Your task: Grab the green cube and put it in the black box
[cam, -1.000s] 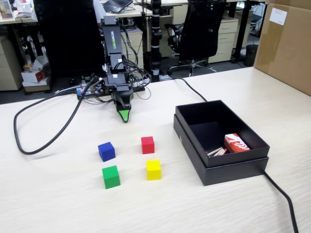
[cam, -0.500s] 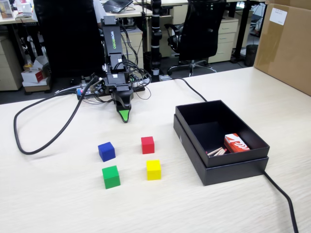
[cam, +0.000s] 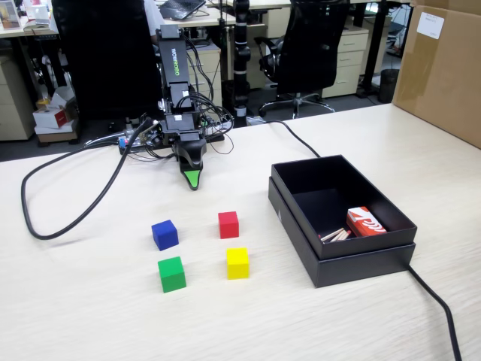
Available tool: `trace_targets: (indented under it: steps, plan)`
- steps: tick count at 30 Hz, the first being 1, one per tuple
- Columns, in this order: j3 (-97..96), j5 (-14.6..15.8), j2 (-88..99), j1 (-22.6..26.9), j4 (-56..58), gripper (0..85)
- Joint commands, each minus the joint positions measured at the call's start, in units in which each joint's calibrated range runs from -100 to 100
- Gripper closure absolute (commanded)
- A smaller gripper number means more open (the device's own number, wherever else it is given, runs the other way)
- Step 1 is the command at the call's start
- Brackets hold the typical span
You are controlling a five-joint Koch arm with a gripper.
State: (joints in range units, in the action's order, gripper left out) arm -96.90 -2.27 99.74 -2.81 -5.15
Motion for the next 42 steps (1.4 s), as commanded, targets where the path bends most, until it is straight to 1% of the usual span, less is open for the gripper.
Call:
trace_targets:
  steps: [1, 18, 20, 25, 28, 31, 33, 38, 41, 42]
  plan:
    - [-0.57, -0.15, 0.14, 0.00, 2.86, 36.8]
    - [0.61, -0.20, 0.14, 0.10, 2.86, 37.2]
    - [2.15, -0.20, -0.20, 0.00, 4.24, 37.8]
    - [13.49, 0.00, -0.43, -1.03, 18.93, 37.8]
    - [23.46, 0.20, -1.35, -1.47, 29.30, 37.8]
    - [30.26, 0.34, -2.95, -1.81, 33.44, 37.8]
    - [36.24, 0.49, -6.63, -2.25, 36.98, 37.8]
    - [54.19, 0.39, -19.59, -2.20, 50.46, 37.9]
    - [65.71, 0.34, -28.89, -2.30, 56.42, 37.9]
    - [71.69, 0.24, -34.74, -2.34, 57.89, 38.0]
